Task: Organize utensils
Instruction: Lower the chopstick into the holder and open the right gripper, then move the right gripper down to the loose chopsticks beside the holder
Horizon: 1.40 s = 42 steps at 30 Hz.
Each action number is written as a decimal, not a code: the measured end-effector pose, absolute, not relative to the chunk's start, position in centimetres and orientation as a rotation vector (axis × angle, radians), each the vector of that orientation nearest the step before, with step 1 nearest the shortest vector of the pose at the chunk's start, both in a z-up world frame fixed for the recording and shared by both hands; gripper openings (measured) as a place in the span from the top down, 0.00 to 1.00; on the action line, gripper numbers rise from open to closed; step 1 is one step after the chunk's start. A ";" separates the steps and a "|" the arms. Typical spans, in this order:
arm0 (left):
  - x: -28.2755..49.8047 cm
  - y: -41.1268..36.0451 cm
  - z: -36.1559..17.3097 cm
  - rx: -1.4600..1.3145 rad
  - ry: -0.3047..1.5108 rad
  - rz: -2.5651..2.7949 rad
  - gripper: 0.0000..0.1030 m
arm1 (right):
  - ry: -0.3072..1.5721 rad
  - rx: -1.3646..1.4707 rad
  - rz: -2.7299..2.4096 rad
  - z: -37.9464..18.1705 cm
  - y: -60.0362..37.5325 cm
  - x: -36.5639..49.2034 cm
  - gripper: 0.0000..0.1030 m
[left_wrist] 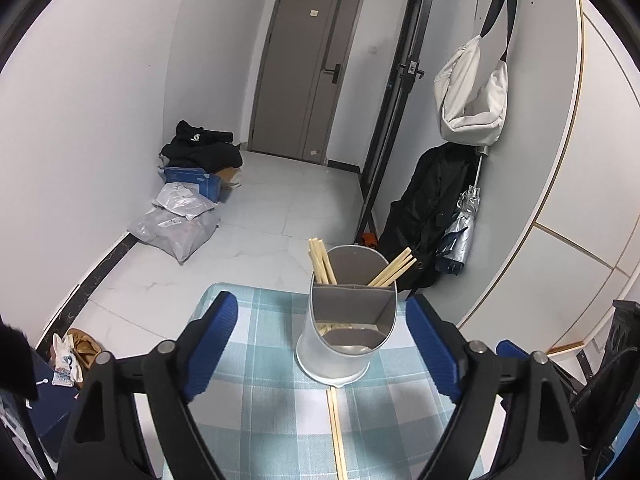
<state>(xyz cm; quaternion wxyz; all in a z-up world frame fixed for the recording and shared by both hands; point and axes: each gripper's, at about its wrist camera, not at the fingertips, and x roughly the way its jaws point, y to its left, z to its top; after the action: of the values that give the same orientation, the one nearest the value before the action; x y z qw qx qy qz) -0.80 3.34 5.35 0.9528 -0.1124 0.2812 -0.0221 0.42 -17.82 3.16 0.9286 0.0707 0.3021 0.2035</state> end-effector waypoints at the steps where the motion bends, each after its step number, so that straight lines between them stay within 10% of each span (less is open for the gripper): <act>1: -1.1 3.3 5.2 -0.228 0.567 -0.039 0.12 | 0.620 0.144 0.414 3.0 -17.9 0.2 0.37; 13: -2.3 3.0 0.3 -0.235 0.588 -0.016 0.10 | 0.662 0.120 0.386 -0.4 -18.2 -1.3 0.21; 42: 2.2 8.1 -6.0 -0.361 0.834 0.072 0.10 | 1.086 -0.063 0.321 -12.6 -11.6 4.6 0.21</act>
<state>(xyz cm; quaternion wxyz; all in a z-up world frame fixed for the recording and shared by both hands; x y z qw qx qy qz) 2.16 8.11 -5.98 0.8979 -0.1744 0.4026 0.0346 4.62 -11.56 -12.62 0.8433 -0.0297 0.5146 0.1522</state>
